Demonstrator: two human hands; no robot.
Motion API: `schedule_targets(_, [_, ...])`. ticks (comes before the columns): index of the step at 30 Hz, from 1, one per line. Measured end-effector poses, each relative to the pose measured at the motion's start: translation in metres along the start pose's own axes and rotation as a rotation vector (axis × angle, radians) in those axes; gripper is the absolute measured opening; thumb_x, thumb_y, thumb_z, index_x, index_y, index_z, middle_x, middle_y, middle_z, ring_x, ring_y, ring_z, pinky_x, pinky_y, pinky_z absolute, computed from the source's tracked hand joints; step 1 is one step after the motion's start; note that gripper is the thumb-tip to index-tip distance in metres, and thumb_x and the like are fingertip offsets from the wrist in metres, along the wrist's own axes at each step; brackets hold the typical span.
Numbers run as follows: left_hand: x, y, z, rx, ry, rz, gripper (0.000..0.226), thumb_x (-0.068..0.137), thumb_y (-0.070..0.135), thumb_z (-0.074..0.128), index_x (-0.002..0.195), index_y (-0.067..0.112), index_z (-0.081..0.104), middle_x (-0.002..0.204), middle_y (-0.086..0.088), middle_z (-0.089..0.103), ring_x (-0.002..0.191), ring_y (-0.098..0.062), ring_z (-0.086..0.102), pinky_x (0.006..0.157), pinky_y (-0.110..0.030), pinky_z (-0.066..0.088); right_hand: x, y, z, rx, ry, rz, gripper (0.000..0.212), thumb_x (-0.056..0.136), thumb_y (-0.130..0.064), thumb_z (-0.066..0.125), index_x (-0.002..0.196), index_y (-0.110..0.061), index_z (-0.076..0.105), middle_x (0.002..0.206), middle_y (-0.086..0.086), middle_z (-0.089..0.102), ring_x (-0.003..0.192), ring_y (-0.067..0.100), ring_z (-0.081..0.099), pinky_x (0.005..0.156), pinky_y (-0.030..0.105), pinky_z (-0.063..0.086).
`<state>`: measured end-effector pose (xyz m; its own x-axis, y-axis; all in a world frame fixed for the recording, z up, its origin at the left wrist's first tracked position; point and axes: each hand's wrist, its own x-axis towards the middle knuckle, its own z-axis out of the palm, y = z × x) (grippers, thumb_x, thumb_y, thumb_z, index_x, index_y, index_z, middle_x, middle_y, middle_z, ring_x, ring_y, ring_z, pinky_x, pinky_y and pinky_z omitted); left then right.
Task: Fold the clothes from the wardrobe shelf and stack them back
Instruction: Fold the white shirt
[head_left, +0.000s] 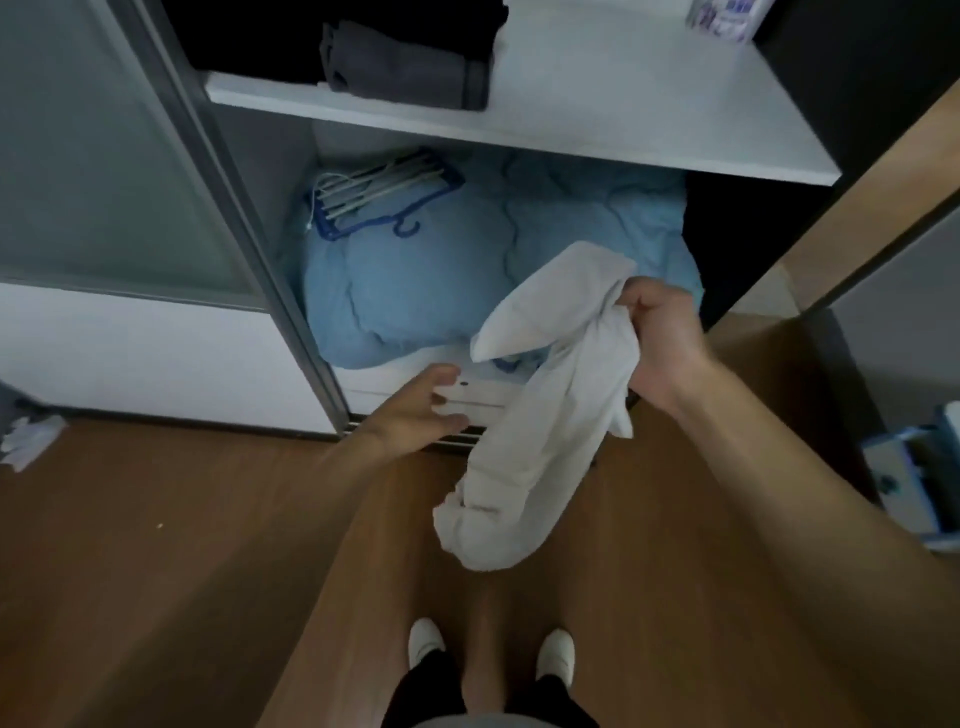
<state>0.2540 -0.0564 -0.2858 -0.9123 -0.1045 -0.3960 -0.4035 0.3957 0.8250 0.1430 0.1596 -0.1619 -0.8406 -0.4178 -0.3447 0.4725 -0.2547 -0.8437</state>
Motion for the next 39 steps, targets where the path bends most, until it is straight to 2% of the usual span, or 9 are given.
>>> schedule_targets(3, [0.018, 0.028, 0.035, -0.014, -0.115, 0.013, 0.079, 0.079, 0.047, 0.080, 0.142, 0.042, 0.033, 0.132, 0.023, 0.047, 0.128, -0.007, 0.047, 0.098, -0.019, 0.044, -0.007, 0.013, -0.015, -0.048, -0.047, 0.060, 0.045, 0.088, -0.002, 0.038, 0.058, -0.011, 0.071, 0.066, 0.007, 0.067, 0.070, 0.021, 0.069, 0.067, 0.027, 0.058])
schedule_targets(6, [0.036, 0.049, 0.075, -0.029, -0.260, -0.040, 0.090, 0.081, 0.052, 0.073, 0.154, 0.025, 0.027, 0.151, 0.005, 0.041, 0.141, -0.020, 0.038, 0.116, -0.035, 0.033, -0.012, 0.017, -0.033, -0.093, -0.074, 0.071, 0.058, 0.094, -0.005, 0.036, 0.055, -0.018, 0.077, 0.064, 0.002, 0.072, 0.065, 0.013, 0.073, 0.059, 0.022, 0.058])
schedule_targets(11, [0.033, 0.072, 0.098, -0.334, -0.181, 0.046, 0.058, 0.059, 0.075, 0.075, 0.107, 0.053, 0.051, 0.110, 0.031, 0.060, 0.109, 0.005, 0.059, 0.081, -0.011, 0.044, -0.023, 0.000, -0.069, -0.229, 0.072, 0.055, 0.029, 0.090, -0.006, 0.048, 0.101, 0.000, 0.074, 0.106, 0.021, 0.071, 0.102, 0.033, 0.070, 0.097, 0.044, 0.053])
schedule_targets(16, [0.041, 0.077, 0.114, -0.320, -0.240, 0.159, 0.027, 0.088, 0.051, 0.067, 0.112, 0.040, 0.063, 0.109, 0.021, 0.073, 0.104, 0.002, 0.066, 0.087, -0.015, 0.052, -0.033, -0.009, -0.098, -0.247, 0.192, -0.011, 0.018, 0.088, -0.001, 0.052, 0.097, -0.001, 0.067, 0.103, 0.020, 0.064, 0.100, 0.034, 0.062, 0.099, 0.045, 0.048])
schedule_targets(21, [0.043, 0.056, 0.149, 0.039, -0.449, 0.109, 0.079, 0.060, 0.077, 0.076, 0.128, 0.054, 0.043, 0.124, 0.037, 0.054, 0.114, 0.012, 0.055, 0.097, -0.025, 0.050, -0.038, -0.018, -0.108, -0.098, 0.184, -0.033, 0.026, 0.085, -0.002, 0.055, 0.081, -0.009, 0.080, 0.091, 0.012, 0.076, 0.088, 0.026, 0.074, 0.079, 0.037, 0.061])
schedule_targets(24, [0.045, 0.042, 0.184, 0.179, -0.535, -0.005, 0.112, 0.054, 0.081, 0.075, 0.148, 0.040, 0.030, 0.146, 0.013, 0.048, 0.131, -0.012, 0.049, 0.109, -0.044, 0.045, -0.039, -0.027, -0.107, -0.046, 0.217, -0.028, 0.022, 0.086, -0.005, 0.055, 0.085, -0.006, 0.078, 0.089, 0.013, 0.076, 0.083, 0.026, 0.075, 0.072, 0.034, 0.061])
schedule_targets(30, [0.050, 0.038, 0.193, 0.040, -0.277, -0.149, 0.015, 0.096, 0.036, 0.061, 0.099, 0.022, 0.066, 0.102, -0.005, 0.070, 0.089, -0.020, 0.068, 0.086, -0.037, 0.056, -0.030, -0.042, -0.135, -0.104, 0.349, -0.098, 0.017, 0.093, -0.011, 0.056, 0.102, -0.014, 0.071, 0.102, 0.009, 0.076, 0.095, 0.023, 0.073, 0.077, 0.036, 0.062])
schedule_targets(34, [0.045, 0.077, 0.171, -0.390, -0.014, -0.278, 0.022, 0.083, 0.025, 0.064, 0.093, 0.005, 0.067, 0.090, -0.021, 0.069, 0.082, -0.032, 0.069, 0.080, -0.039, 0.056, -0.024, -0.008, -0.183, -0.776, 0.418, -0.036, 0.032, 0.101, -0.027, 0.052, 0.132, -0.019, 0.055, 0.113, -0.005, 0.064, 0.105, 0.015, 0.063, 0.081, 0.027, 0.050])
schedule_targets(39, [0.047, 0.113, 0.157, -0.716, 0.054, -0.368, 0.012, 0.093, 0.017, 0.049, 0.093, 0.010, 0.059, 0.079, -0.010, 0.060, 0.070, -0.024, 0.057, 0.072, -0.030, 0.046, -0.046, 0.075, -0.218, -0.916, 0.158, 0.118, 0.039, 0.092, -0.008, 0.067, 0.129, -0.015, 0.057, 0.124, 0.009, 0.064, 0.116, 0.026, 0.061, 0.101, 0.041, 0.050])
